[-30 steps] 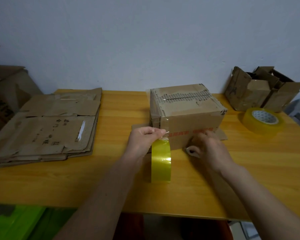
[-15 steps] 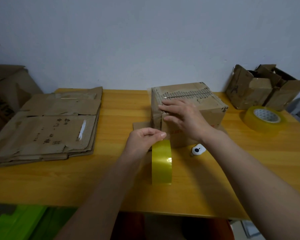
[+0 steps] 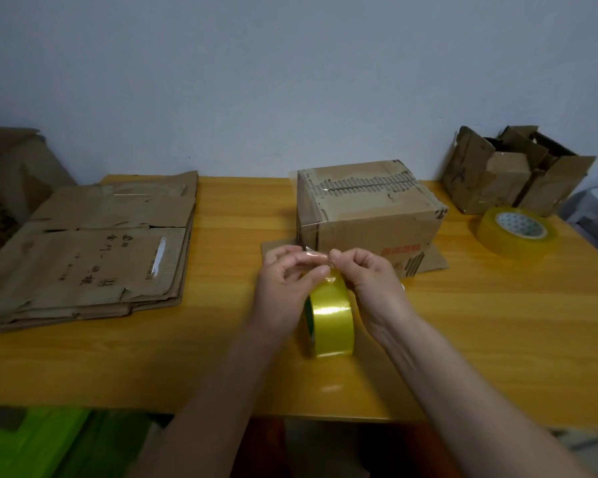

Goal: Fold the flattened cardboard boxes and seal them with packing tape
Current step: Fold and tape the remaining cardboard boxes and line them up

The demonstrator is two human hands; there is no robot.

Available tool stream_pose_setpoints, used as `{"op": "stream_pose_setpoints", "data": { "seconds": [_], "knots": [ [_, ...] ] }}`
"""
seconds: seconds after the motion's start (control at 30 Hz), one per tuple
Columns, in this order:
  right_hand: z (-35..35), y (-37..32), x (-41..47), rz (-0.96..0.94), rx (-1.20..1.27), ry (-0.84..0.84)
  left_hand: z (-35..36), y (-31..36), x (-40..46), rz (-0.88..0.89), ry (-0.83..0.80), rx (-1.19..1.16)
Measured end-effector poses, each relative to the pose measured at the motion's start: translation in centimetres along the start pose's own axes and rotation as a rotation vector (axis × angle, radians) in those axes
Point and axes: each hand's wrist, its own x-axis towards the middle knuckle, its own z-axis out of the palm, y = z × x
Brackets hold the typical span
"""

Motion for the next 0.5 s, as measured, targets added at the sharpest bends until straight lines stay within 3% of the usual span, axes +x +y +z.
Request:
{"op": "stream_pose_setpoints", "data": {
  "seconds": [0.13, 0.23, 0.37, 0.5],
  "knots": [
    [0.0, 0.3, -0.4, -0.005, 0.069, 0.082, 0.0, 0.7, -0.1, -0.084, 0.012, -0.127],
    [-0.3, 0.3, -0.6, -0.063, 0.025, 0.112, 0.1, 1.1, -0.5, -0.014, 0.040, -0.134],
    [-0.4, 0.3, -1.0, -0.149, -0.054, 0.111, 0.4, 1.2, -1.1, 0.166, 0.023, 0.022],
    [-0.7, 0.4, -1.2, -0.238, -0.146, 0.071, 0.2, 1.1, -0.8, 0.350, 0.041, 0.339]
  ]
}}
